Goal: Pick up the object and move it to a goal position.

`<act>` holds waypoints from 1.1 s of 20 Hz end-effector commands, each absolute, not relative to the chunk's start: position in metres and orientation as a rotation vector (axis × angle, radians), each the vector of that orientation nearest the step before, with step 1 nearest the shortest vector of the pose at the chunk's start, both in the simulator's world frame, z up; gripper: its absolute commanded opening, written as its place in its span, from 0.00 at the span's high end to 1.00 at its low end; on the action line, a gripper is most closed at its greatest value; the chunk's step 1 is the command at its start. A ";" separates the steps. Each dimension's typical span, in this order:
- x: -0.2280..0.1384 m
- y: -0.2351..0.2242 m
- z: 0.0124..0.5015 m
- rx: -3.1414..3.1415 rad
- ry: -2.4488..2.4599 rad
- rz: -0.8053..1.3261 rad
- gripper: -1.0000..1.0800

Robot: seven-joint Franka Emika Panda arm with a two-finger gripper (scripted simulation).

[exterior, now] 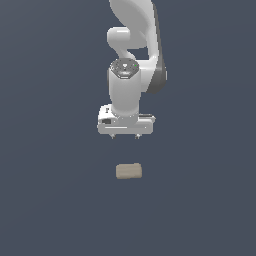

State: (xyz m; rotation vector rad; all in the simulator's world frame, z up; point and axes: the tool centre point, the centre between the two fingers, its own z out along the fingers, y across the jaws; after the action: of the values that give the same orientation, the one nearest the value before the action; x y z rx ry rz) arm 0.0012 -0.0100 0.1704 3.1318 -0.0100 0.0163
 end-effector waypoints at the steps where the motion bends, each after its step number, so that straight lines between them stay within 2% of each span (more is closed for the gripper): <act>1: 0.001 -0.010 0.170 3.132 -0.010 0.016 0.04; 11: -0.001 0.007 0.175 3.135 -0.031 0.024 0.04; 22: 0.002 0.007 0.172 3.136 -0.097 0.022 0.04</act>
State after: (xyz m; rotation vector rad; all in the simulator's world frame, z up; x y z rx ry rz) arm 0.0014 0.0071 0.1733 3.1360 -0.0772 0.0230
